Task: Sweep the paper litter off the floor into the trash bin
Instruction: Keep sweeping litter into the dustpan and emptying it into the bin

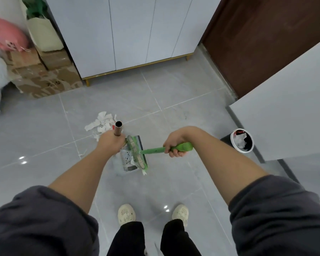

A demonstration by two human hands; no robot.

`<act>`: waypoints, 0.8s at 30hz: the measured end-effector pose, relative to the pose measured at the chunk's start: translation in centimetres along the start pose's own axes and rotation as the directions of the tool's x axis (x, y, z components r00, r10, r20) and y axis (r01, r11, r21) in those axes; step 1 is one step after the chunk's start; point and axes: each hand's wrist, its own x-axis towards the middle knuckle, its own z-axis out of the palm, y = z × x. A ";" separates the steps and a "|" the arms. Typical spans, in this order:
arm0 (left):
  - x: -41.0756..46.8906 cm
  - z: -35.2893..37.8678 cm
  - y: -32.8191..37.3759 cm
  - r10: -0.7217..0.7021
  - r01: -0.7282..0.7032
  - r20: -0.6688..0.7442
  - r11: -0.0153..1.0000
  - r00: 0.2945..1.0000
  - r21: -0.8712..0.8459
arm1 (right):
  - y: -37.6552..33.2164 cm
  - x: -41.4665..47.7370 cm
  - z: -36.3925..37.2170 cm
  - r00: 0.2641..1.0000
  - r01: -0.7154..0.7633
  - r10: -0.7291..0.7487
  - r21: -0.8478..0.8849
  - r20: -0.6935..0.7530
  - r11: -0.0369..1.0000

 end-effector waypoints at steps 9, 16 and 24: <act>-5.2 7.5 9.5 0.175 -0.179 0.049 0.980 0.983 0.091 | 12.4 -4.8 -5.0 0.994 0.049 -0.041 0.084 -0.098 0.995; -8.7 16.2 18.7 0.276 -0.274 -0.027 0.959 0.961 0.076 | 24.4 -9.4 -10.9 0.972 0.122 -0.102 0.086 -0.214 0.989; -11.3 26.8 28.1 0.379 -0.378 -0.034 0.925 0.925 0.047 | 37.8 -11.8 -17.7 0.944 0.202 -0.140 0.191 -0.298 0.960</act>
